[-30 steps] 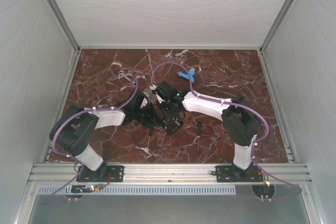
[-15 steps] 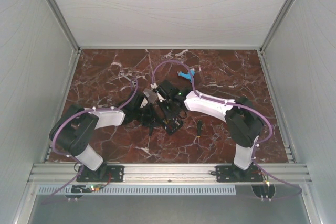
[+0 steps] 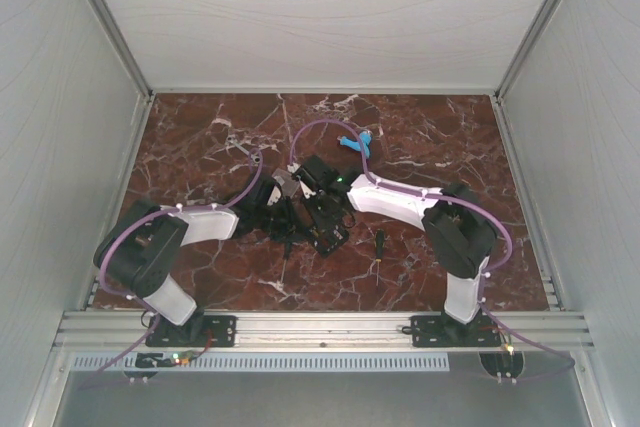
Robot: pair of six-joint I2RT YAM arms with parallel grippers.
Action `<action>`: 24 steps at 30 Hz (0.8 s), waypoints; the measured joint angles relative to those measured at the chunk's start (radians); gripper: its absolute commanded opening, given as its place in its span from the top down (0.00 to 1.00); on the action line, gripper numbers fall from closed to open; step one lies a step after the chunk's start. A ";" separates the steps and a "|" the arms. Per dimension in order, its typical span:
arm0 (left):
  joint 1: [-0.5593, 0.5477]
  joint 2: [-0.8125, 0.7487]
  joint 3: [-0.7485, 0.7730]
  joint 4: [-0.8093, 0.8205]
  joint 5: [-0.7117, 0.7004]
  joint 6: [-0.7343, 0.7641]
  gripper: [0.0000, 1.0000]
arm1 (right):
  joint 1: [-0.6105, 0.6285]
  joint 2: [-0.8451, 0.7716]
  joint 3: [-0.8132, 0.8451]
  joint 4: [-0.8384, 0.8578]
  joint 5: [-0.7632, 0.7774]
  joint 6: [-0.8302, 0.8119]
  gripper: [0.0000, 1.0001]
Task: Snap on the fuse box
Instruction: Install the fuse at the fuse box base.
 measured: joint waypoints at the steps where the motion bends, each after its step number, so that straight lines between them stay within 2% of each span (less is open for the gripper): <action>1: 0.000 0.000 0.000 0.000 0.000 0.000 0.72 | 0.000 0.003 0.000 -0.001 -0.002 0.000 0.96; 3: 0.000 0.000 0.000 0.000 0.000 0.000 0.72 | 0.000 0.010 0.002 -0.003 -0.003 0.000 1.00; 24: 0.000 0.000 0.000 0.000 0.000 0.000 0.72 | -0.001 0.059 0.027 -0.037 0.008 -0.003 1.00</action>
